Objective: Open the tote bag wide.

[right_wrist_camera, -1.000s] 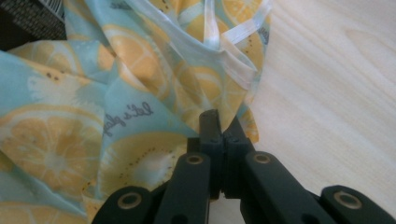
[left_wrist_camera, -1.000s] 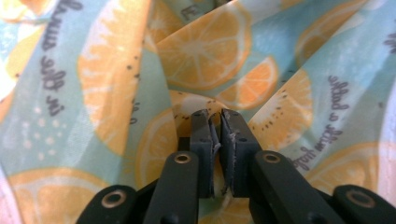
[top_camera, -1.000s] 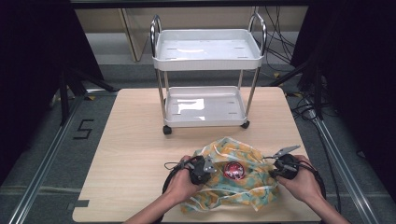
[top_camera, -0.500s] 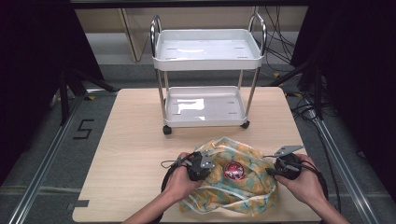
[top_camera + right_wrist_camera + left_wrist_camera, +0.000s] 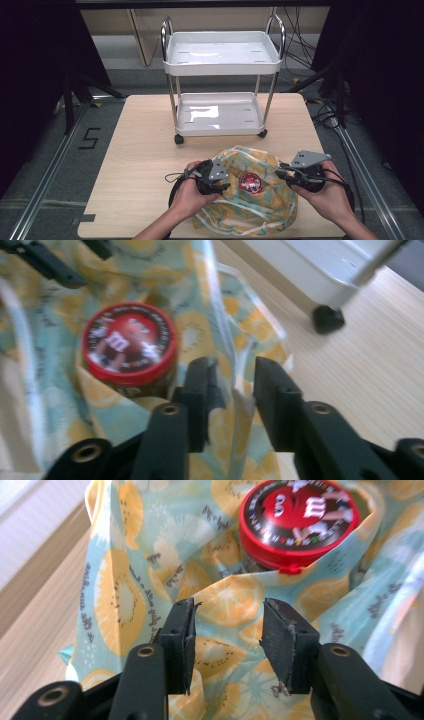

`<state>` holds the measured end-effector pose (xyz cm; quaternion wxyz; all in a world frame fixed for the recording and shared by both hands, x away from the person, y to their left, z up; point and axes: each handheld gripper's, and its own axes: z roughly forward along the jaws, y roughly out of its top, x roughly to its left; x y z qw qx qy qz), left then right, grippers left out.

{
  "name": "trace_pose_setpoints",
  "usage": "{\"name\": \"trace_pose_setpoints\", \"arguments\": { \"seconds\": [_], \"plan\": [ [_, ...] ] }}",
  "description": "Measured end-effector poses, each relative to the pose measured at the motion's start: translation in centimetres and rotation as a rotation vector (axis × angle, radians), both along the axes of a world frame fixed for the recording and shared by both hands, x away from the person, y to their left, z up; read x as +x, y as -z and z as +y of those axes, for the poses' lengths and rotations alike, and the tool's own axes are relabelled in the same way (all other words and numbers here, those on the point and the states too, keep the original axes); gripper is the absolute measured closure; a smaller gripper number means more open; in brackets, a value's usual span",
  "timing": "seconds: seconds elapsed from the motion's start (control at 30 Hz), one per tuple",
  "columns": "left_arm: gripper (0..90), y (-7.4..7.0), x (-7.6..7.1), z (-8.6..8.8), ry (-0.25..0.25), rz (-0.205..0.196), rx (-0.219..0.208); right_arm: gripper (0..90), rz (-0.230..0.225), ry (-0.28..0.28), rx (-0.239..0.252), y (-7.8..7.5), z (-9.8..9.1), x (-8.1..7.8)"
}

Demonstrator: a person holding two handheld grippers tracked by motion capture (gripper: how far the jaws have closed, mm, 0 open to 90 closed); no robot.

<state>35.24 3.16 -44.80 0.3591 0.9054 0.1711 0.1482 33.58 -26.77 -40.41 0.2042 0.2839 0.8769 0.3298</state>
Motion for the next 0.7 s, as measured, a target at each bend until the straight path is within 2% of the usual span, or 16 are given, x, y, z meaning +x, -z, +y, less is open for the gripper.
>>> {"name": "trace_pose_setpoints", "arguments": {
  "seconds": [0.03, 0.1, 0.13, 0.2, 0.23, 0.33, 0.37, 0.4, 0.43, 0.47, 0.5, 0.57, 0.63, 0.7],
  "plan": [
    [55.1, -0.1, -0.2, 0.0, 0.0, 0.0, -0.013, 77.1, 0.014, -0.02, 0.0, 0.1, 0.2, -0.2],
    [54.5, -0.2, -0.4, 0.0, 0.002, 0.007, -0.019, 79.1, 0.02, -0.03, -0.006, 0.2, 0.2, -0.2],
    [54.1, -0.3, -0.5, 0.1, 0.001, 0.002, -0.014, 80.9, 0.04, -0.025, 0.0, 0.3, 0.3, -0.4],
    [53.4, -0.4, -0.7, 0.2, 0.001, 0.008, -0.025, 84.0, 0.043, -0.059, 0.009, 0.9, 0.6, -0.5],
    [53.1, -0.4, -0.9, 0.3, 0.002, 0.014, -0.032, 84.5, 0.078, -0.072, 0.005, 0.7, 0.6, -0.7],
    [52.6, -0.6, -0.9, 0.4, 0.005, 0.01, -0.026, 84.4, 0.079, -0.094, 0.018, 1.3, 0.9, -0.7],
    [52.4, -0.6, -1.0, 0.5, 0.001, 0.012, -0.031, 82.9, 0.118, -0.116, 0.018, 1.7, 1.1, -0.8],
    [52.4, -0.6, -1.1, 0.5, 0.003, 0.013, -0.035, 82.9, 0.118, -0.116, 0.018, 1.7, 1.1, -0.8],
    [52.4, -0.7, -1.1, 0.6, 0.003, 0.012, -0.041, 79.2, 0.155, -0.129, 0.015, 2.1, 1.4, -1.1],
    [52.4, -0.7, -1.1, 0.6, 0.003, 0.012, -0.041, 79.2, 0.155, -0.129, 0.015, 2.1, 1.4, -1.1],
    [52.4, -0.8, -1.1, 0.7, 0.001, 0.007, -0.027, 76.8, 0.146, -0.156, 0.007, 2.4, 1.5, -1.1],
    [52.4, -0.8, -1.2, 0.7, 0.002, 0.006, -0.032, 70.4, 0.156, -0.2, -0.015, 2.9, 2.0, -1.4],
    [52.4, -0.8, -1.3, 0.6, 0.009, 0.009, -0.039, 69.3, 0.163, -0.194, -0.01, 2.8, 2.2, -1.5],
    [52.4, -0.8, -1.4, 0.4, 0.013, 0.01, -0.042, 66.8, 0.127, -0.229, -0.022, 2.4, 2.5, -1.5]
  ]
}}
